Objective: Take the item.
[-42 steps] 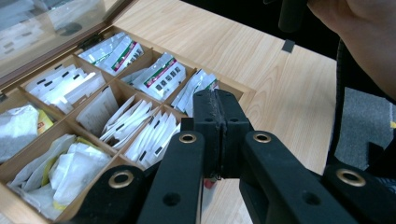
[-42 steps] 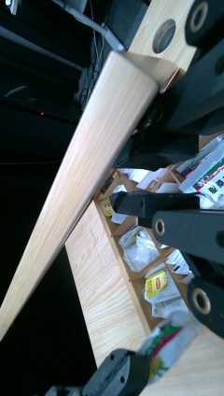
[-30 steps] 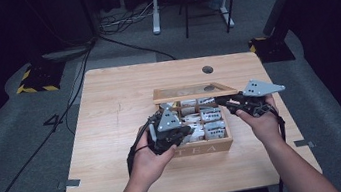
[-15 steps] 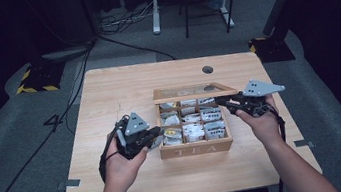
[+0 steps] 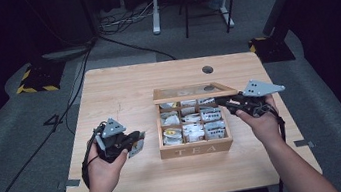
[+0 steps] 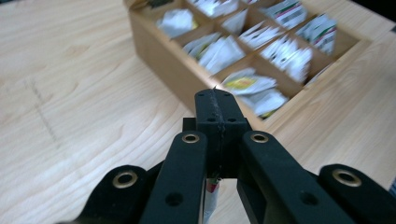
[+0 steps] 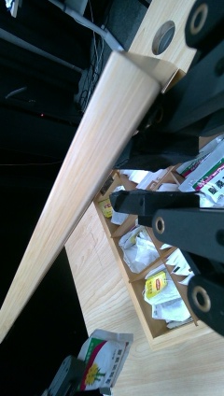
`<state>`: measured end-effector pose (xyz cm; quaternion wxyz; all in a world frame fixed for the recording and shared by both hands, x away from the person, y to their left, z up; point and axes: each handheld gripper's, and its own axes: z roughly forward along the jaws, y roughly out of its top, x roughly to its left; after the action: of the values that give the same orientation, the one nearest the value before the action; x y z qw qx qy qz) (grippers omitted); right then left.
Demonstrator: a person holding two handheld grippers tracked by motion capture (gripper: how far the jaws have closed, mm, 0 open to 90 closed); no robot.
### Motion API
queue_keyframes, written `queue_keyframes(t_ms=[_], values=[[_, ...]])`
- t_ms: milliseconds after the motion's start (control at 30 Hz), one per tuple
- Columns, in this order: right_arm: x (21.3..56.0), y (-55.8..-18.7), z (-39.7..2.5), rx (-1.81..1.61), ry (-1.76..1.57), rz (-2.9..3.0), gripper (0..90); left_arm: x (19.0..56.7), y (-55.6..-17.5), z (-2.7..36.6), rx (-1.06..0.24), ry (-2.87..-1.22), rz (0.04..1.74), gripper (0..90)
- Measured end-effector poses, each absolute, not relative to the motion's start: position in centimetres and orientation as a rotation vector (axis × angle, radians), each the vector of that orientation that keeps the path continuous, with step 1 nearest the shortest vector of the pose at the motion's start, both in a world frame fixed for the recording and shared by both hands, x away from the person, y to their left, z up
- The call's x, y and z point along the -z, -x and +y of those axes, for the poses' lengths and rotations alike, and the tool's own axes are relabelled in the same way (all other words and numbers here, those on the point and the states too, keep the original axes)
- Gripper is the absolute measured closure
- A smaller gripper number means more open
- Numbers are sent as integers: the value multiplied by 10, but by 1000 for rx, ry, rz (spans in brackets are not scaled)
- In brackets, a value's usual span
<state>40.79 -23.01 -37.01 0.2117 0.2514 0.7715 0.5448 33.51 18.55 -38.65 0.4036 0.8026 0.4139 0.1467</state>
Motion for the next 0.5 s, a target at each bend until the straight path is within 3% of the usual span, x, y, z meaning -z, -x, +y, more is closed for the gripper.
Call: queue_keyframes(t_ms=[500], values=[[370, -408, -230, -1512, -699, 2151, 779, 427, -353, 215, -282, -2003, 1205, 900]])
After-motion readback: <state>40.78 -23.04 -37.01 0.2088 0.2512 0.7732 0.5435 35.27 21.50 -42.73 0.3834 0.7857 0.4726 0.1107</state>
